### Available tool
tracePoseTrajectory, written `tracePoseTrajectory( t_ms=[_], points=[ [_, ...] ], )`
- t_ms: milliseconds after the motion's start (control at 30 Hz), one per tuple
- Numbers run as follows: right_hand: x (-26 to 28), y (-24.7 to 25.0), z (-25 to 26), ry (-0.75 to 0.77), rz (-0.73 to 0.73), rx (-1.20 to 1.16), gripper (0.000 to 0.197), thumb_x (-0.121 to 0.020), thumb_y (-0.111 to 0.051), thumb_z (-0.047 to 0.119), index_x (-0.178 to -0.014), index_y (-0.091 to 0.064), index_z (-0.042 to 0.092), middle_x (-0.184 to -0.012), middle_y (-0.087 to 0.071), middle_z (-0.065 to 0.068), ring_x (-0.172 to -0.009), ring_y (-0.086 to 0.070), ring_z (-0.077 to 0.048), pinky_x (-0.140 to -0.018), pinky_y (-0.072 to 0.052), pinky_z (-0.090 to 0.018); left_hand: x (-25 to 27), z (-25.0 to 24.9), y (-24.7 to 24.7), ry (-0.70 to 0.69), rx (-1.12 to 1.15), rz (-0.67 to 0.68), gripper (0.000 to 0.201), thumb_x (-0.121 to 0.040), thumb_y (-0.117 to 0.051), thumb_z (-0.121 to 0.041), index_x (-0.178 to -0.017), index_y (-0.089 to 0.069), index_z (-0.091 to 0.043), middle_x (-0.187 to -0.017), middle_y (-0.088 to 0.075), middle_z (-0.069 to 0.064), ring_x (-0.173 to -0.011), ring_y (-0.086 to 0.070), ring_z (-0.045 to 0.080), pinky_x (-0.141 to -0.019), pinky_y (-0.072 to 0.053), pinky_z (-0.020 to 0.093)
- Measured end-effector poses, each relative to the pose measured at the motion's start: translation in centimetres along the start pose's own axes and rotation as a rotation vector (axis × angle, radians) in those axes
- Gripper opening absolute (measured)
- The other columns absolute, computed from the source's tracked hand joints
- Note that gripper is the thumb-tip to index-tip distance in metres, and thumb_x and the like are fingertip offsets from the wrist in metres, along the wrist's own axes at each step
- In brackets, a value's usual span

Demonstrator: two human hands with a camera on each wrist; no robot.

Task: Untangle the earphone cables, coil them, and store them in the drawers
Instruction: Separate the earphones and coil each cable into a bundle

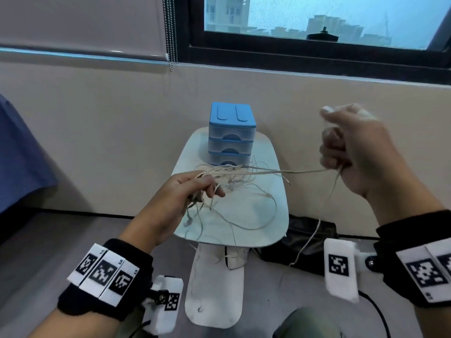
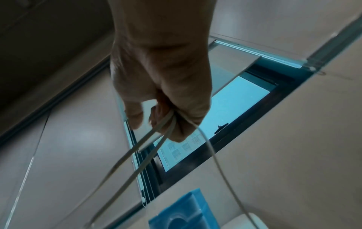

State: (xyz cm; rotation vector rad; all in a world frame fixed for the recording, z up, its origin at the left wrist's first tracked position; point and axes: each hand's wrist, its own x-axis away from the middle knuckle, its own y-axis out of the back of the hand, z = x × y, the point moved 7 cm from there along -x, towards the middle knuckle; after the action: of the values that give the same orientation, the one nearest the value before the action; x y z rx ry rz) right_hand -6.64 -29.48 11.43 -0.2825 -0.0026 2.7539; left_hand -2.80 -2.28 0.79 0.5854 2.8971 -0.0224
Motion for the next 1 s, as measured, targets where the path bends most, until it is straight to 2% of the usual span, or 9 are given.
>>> tracePoseTrajectory(
  t_ms=[67, 167, 233, 300, 433, 567, 667, 867, 1000],
  points=[
    [0.6, -0.9, -1.1, 0.012, 0.142, 0.223, 0.025, -0.095, -0.069, 0.035, -0.099, -0.048, 0.020, -0.058, -0.030, 0.001, -0.044, -0.023, -0.011, -0.043, -0.021, -0.020, -0.2, 0.0, -0.1, 0.017, 0.097, -0.034, 0.032, -0.102, -0.052, -0.016, -0.072, -0.056, -0.007, -0.086, -0.074, 0.015, -0.085, -0.060, 0.019, -0.076, -0.041, 0.029],
    [2.6, -3.6, -3.2, -0.067, 0.570, 0.649, 0.041, -0.077, -0.076, 0.058, -0.096, -0.068, 0.023, -0.065, -0.038, -0.001, -0.051, -0.029, -0.013, -0.045, -0.022, -0.023, -0.8, -0.2, -0.4, 0.039, 0.139, -0.070, 0.025, -0.102, -0.054, -0.013, -0.079, -0.060, -0.007, -0.074, -0.068, 0.013, -0.077, -0.064, 0.022, -0.071, -0.046, 0.027],
    [4.4, -4.9, -4.2, -0.038, 0.813, 0.940, 0.036, -0.086, -0.073, 0.054, -0.086, -0.071, 0.018, -0.061, -0.042, 0.008, -0.049, -0.034, -0.007, -0.046, -0.028, -0.019, -1.2, -0.4, -0.5, 0.029, 0.102, -0.081, 0.022, -0.101, -0.058, -0.014, -0.080, -0.063, -0.010, -0.071, -0.064, 0.010, -0.068, -0.062, 0.020, -0.070, -0.045, 0.030],
    [5.0, -5.7, -3.6, 0.064, 0.871, 0.982, 0.030, -0.096, -0.068, 0.041, -0.078, -0.071, 0.016, -0.057, -0.040, 0.011, -0.048, -0.034, -0.005, -0.048, -0.029, -0.016, -1.4, -0.6, -0.5, 0.018, 0.069, -0.084, 0.019, -0.099, -0.062, -0.015, -0.080, -0.064, -0.011, -0.070, -0.062, 0.008, -0.064, -0.061, 0.019, -0.071, -0.044, 0.033],
    [3.0, -4.2, -0.7, 0.071, 0.566, 0.560, 0.034, -0.098, -0.065, 0.033, -0.075, -0.069, 0.008, -0.056, -0.040, 0.003, -0.051, -0.032, -0.013, -0.049, -0.025, -0.025, -1.1, -0.4, -0.4, 0.029, -0.163, -0.014, 0.019, -0.095, -0.071, -0.019, -0.079, -0.065, -0.013, -0.070, -0.062, 0.007, -0.066, -0.059, 0.017, -0.066, -0.041, 0.027],
    [2.1, -3.5, 1.8, 0.246, 0.379, 0.650, 0.037, -0.098, -0.064, 0.038, -0.075, -0.071, 0.010, -0.059, -0.048, 0.005, -0.058, -0.041, -0.012, -0.061, -0.033, -0.030, -0.3, 0.8, -2.4, 0.093, -0.204, 0.208, 0.021, -0.089, -0.078, -0.022, -0.072, -0.065, -0.021, -0.073, -0.060, 0.003, -0.070, -0.057, 0.016, -0.070, -0.045, 0.029],
    [1.8, -3.2, 2.1, 0.273, 0.269, 0.586, 0.037, -0.099, -0.063, 0.034, -0.072, -0.069, 0.009, -0.055, -0.047, 0.006, -0.055, -0.039, -0.013, -0.056, -0.032, -0.029, 0.0, 0.8, -3.5, 0.079, -0.062, 0.271, 0.019, -0.084, -0.078, -0.030, -0.077, -0.067, -0.017, -0.073, -0.056, -0.001, -0.065, -0.051, 0.013, -0.071, -0.047, 0.025],
    [0.5, 0.0, 2.9, 0.335, -0.060, 0.324, 0.037, -0.094, -0.059, 0.036, -0.071, -0.068, 0.009, -0.049, -0.038, 0.009, -0.049, -0.033, -0.009, -0.057, -0.026, -0.031, -0.5, 1.3, -1.9, 0.125, 0.082, 0.045, 0.033, -0.092, -0.067, -0.038, -0.072, -0.064, -0.012, -0.056, -0.025, -0.002, -0.050, -0.020, 0.012, -0.051, -0.037, 0.021],
    [-0.2, 0.6, 2.2, 0.329, -0.120, 0.327, 0.036, -0.095, -0.058, 0.035, -0.072, -0.070, 0.010, -0.049, -0.039, 0.008, -0.048, -0.033, -0.010, -0.055, -0.027, -0.029, -1.2, 1.7, 0.4, 0.087, 0.180, -0.118, 0.033, -0.102, -0.056, -0.031, -0.074, -0.058, -0.013, -0.067, -0.046, 0.000, -0.054, -0.032, 0.012, -0.059, -0.039, 0.025]
  ],
)
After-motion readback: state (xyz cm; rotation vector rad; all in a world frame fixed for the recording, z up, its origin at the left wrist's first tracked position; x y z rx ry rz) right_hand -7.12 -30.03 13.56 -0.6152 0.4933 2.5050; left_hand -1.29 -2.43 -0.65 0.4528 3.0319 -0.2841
